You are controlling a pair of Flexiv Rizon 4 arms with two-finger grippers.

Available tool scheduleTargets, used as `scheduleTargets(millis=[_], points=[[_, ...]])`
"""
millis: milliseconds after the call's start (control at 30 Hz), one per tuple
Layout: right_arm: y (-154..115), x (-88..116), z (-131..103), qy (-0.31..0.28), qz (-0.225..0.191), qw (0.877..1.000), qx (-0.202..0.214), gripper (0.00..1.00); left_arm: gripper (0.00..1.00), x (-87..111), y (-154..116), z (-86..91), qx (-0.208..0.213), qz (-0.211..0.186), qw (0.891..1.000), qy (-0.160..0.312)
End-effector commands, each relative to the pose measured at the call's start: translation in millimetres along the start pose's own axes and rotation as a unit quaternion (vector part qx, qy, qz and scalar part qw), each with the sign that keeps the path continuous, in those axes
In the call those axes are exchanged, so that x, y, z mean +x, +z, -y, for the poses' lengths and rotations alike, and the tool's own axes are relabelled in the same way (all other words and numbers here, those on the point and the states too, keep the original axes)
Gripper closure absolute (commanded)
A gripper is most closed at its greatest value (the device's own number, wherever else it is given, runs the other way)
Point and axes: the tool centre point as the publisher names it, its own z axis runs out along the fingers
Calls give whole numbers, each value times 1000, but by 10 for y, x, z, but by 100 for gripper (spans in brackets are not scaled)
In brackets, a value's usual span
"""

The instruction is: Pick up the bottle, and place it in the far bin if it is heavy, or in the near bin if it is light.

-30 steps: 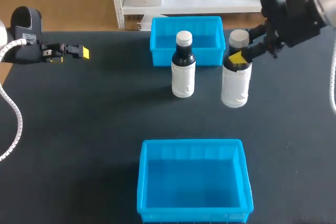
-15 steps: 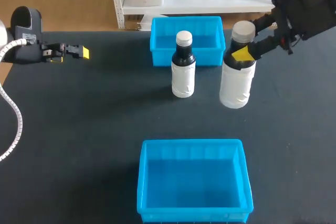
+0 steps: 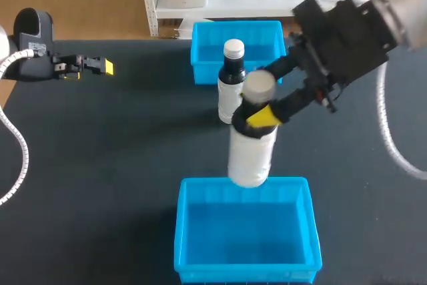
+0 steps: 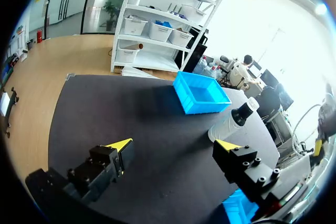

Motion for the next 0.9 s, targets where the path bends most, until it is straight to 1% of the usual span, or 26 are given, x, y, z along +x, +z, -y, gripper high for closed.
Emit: scheduleTargets(millis=[33,233,300,400,500,600,900], points=[[262,-8,17,-9,12,999,-31,100,0,0,0,-1,0,0,1000,0],[494,55,-109,-40,20,996,-74,100,0,0,0,-1,0,0,1000,0],[516,68,-116,-50,18,995,-84,100,0,0,0,-1,0,0,1000,0],[603,137,-137,-64,15,993,-101,100,0,0,0,-1,0,0,1000,0],[691,250,-147,-76,13,990,-121,100,0,0,0,-1,0,0,1000,0],[733,333,-147,-82,14,987,-134,100,0,0,0,-1,0,0,1000,0],[899,490,-173,-97,14,980,-173,100,0,0,0,-1,0,0,1000,0]])
